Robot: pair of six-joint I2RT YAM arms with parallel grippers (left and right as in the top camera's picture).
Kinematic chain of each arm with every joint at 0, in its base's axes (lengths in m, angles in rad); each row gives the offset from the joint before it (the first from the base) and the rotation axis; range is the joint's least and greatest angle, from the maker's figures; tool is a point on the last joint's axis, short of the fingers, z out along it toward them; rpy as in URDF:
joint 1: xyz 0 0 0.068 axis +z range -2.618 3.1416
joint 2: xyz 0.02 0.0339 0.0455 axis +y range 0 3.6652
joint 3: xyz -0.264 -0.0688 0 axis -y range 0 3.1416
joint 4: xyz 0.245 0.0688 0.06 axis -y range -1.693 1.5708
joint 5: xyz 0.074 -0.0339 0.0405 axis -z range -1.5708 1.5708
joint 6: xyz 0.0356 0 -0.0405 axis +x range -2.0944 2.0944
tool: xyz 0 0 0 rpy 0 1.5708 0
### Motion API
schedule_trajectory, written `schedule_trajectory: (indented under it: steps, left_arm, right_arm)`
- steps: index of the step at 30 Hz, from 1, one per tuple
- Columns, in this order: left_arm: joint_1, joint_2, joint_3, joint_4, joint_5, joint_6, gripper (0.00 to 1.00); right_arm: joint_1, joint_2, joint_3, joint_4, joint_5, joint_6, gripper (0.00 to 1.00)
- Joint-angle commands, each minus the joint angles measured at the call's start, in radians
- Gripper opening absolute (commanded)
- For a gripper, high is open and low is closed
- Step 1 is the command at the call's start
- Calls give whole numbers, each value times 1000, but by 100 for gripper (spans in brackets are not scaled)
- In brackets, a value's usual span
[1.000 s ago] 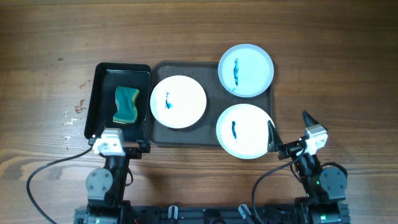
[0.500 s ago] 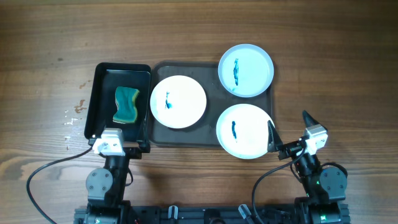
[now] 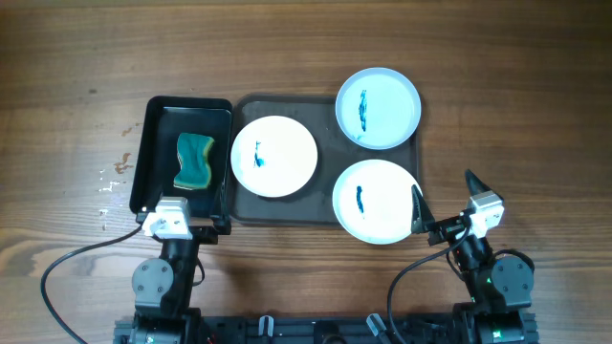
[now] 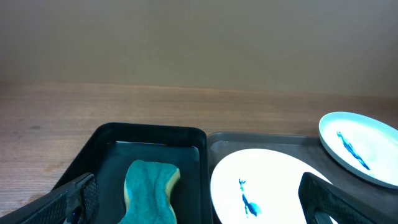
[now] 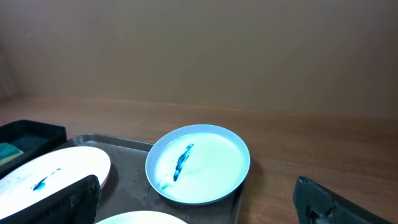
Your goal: Clean dirty plates on tray and stack at the side
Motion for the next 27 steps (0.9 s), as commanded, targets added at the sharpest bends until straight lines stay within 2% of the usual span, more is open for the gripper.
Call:
schedule_trajectory:
  steps: [1, 21, 27]
  left_arm:
    - [5, -7, -5, 1, 16, 22, 100]
    - [5, -7, -5, 1, 15, 19, 100]
    - [5, -7, -4, 3, -13, 19, 100]
  right_arm:
    - [4, -5, -3, 5, 6, -13, 100]
    - [4, -5, -3, 6, 21, -9, 100]
    - [4, -5, -2, 54, -9, 2, 100]
